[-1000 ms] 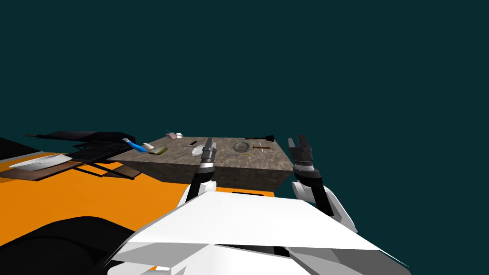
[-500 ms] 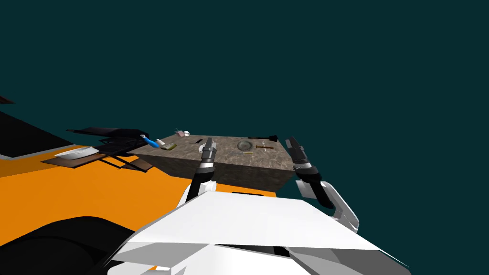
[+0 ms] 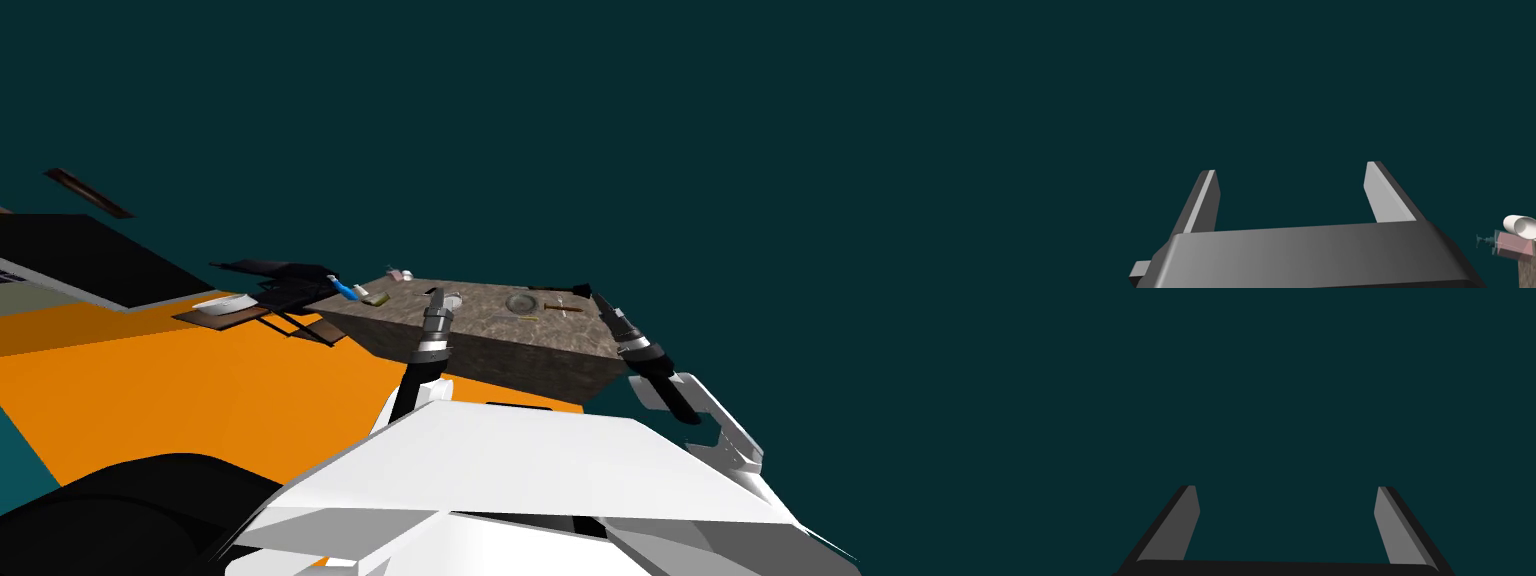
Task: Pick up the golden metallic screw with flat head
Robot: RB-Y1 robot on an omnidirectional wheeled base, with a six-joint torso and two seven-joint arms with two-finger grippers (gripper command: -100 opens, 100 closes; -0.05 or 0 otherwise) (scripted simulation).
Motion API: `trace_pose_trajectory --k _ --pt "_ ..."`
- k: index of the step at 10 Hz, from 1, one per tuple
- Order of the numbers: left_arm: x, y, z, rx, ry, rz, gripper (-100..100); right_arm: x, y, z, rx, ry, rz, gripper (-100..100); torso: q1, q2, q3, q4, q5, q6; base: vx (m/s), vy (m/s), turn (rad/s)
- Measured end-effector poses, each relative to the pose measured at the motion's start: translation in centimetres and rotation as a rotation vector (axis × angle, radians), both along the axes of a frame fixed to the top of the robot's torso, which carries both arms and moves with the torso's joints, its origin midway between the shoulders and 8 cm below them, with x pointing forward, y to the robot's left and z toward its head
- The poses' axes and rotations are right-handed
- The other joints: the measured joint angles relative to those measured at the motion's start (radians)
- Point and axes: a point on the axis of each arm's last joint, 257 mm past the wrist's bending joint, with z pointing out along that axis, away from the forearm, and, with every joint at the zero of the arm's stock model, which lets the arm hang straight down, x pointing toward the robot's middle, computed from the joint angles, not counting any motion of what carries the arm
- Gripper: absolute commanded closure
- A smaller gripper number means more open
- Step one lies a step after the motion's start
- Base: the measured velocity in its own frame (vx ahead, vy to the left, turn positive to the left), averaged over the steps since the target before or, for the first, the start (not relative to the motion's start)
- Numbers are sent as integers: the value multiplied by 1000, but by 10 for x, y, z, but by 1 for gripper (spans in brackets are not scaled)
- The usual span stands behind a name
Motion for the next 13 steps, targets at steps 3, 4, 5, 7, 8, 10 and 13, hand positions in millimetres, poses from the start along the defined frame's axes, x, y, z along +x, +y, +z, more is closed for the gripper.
trace_pose_trajectory --k 3,4,5,7,8,10,13 --pt "0 0 0 0 0 0 0 19 -11 -20 -166 33 -36 -100 0 0 0 0 0 0 -29 31 114" --pt "0 0 0 0 0 0 0 23 -15 -28 -208 43 -45 -100 0 0 0 0 0 0 -23 39 176" --pt "0 0 0 0 0 0 0 28 -23 -35 -272 55 -60 -100 0 -1 0 0 0 0 -21 31 103" --pt "0 0 0 0 0 0 0 36 -32 -49 -378 73 -80 -100 0 0 0 0 0 0 -28 32 142" --pt "0 0 0 0 0 0 0 41 -42 -55 -424 85 -92 -100 0 -1 0 0 0 0 -21 38 245" --pt "0 0 0 0 0 0 0 51 -59 -69 -531 110 -116 -100 0 -1 -1 0 0 1 -22 38 112" --pt "0 0 0 0 0 0 0 61 -92 -89 -704 149 -153 -100 0 -1 -1 0 0 0 -15 30 148"
